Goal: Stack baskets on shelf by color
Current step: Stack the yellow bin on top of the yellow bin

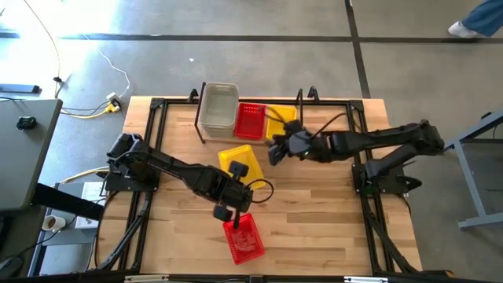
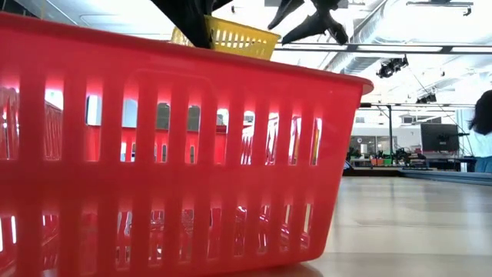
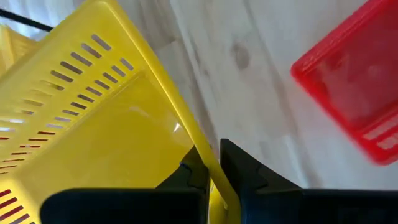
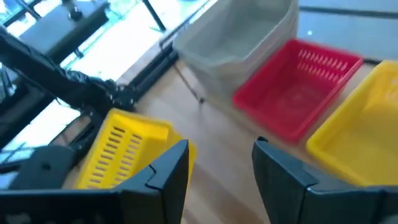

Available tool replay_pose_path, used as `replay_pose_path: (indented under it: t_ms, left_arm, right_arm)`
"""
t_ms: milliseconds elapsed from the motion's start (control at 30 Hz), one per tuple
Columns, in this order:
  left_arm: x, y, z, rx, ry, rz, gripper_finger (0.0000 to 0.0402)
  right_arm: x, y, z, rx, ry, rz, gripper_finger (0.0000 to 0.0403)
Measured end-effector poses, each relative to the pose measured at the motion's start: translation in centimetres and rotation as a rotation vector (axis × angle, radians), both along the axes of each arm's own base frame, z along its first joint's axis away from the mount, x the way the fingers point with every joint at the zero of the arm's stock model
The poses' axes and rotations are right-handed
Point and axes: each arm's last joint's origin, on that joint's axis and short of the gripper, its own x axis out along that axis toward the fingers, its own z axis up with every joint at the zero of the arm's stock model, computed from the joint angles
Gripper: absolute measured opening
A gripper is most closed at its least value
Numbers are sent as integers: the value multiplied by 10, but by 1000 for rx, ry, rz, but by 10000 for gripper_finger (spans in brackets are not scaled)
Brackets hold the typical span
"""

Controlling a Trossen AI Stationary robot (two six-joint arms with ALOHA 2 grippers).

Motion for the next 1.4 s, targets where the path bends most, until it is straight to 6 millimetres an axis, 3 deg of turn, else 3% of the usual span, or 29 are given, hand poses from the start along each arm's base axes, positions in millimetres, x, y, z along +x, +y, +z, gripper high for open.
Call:
replay_pose_path:
  t_ms: [300, 533, 933, 1167, 1400]
  left_arm:
    - [10, 37, 2, 87, 28, -138, 13]
    - [24, 86, 7, 91, -38, -264, 13]
    - [18, 184, 12, 55, -144, -473, 16]
    - [13, 221, 18, 148, -217, -575, 17]
    - [11, 244, 21, 234, -271, -620, 18]
  right_arm:
    - [-41, -24, 33, -109, -23, -117, 161]
    - [-59, -40, 41, -147, -2, -187, 161]
    - [-67, -62, 36, -124, 58, -287, 161]
    - [-69, -67, 36, -106, 48, -322, 161]
    - [-70, -71, 36, -100, 44, -350, 161]
